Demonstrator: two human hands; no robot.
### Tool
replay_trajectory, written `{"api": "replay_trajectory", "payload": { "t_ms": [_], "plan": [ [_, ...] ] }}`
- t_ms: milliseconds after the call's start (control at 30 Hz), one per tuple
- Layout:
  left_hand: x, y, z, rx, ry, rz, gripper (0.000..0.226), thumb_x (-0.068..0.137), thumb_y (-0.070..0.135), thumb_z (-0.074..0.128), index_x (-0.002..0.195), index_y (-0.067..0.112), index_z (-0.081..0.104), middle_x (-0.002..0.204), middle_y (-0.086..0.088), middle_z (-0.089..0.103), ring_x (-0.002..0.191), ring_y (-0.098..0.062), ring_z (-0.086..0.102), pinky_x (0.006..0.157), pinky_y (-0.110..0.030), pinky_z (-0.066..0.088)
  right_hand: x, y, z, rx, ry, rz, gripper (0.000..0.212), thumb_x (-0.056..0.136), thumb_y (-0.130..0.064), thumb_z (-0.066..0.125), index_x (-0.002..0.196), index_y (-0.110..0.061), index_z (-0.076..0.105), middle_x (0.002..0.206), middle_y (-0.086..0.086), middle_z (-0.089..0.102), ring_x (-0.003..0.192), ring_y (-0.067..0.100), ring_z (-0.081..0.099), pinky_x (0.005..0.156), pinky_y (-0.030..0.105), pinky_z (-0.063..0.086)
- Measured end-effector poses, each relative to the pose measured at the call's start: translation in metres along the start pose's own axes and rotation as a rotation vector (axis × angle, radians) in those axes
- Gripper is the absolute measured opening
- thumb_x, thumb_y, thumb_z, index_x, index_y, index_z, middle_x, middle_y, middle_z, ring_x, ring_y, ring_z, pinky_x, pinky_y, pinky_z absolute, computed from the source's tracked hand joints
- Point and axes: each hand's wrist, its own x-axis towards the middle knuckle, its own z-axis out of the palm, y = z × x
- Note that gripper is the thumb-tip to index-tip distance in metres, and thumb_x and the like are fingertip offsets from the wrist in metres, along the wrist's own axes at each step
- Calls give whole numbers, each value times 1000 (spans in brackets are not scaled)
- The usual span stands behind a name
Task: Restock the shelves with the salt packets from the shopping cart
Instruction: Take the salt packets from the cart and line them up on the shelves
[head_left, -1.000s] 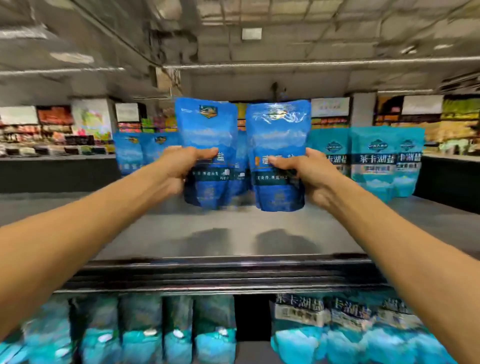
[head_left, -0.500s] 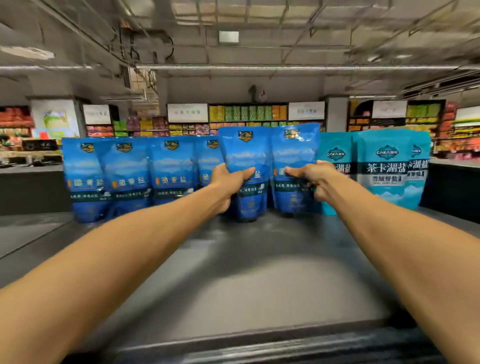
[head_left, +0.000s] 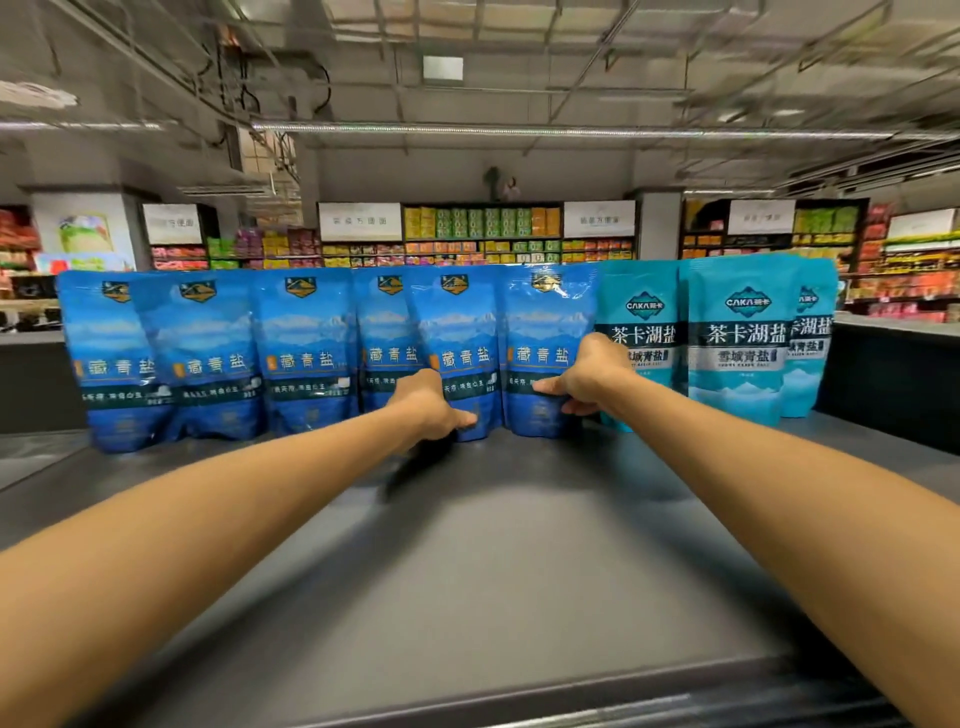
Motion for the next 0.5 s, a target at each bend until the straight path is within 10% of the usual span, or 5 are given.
{"api": "replay_trajectory", "payload": {
  "t_ms": [133, 267, 400, 500],
  "plan": [
    [5, 13, 6, -47, -25, -2, 39, 88, 32, 72, 79, 10, 41, 84, -8, 54, 63, -19, 53, 57, -31, 49, 6, -1, 16, -178, 91, -67, 42, 78, -35, 84, 92, -4, 60, 111, 20, 67, 97, 34, 70, 81, 39, 58],
    [10, 22, 12, -93, -68, 2, 33, 93, 21, 66, 108, -3, 50, 105, -22, 68, 77, -29, 65, 74, -38, 59, 10, -2, 32, -269, 112, -124, 56, 82, -41, 78, 118, -3, 59, 124, 18, 59, 113, 34, 59, 87, 36, 50],
    [15, 29, 11, -109, -102, -45, 41, 95, 17, 64, 119, -11, 48, 101, -26, 72, 57, -27, 63, 57, -35, 58, 12, -1, 43, -319, 14, -108, 91, 73, -57, 79, 136, -2, 45, 134, 18, 47, 123, 31, 53, 97, 35, 47],
    [17, 31, 11, -159, -96, -59, 41, 91, 9, 68, 119, -13, 47, 99, -28, 70, 57, -28, 65, 53, -33, 58, 17, -2, 45, -392, 13, -110, 65, 82, -56, 72, 122, -7, 59, 133, 15, 55, 122, 28, 54, 94, 30, 46]
  ]
}}
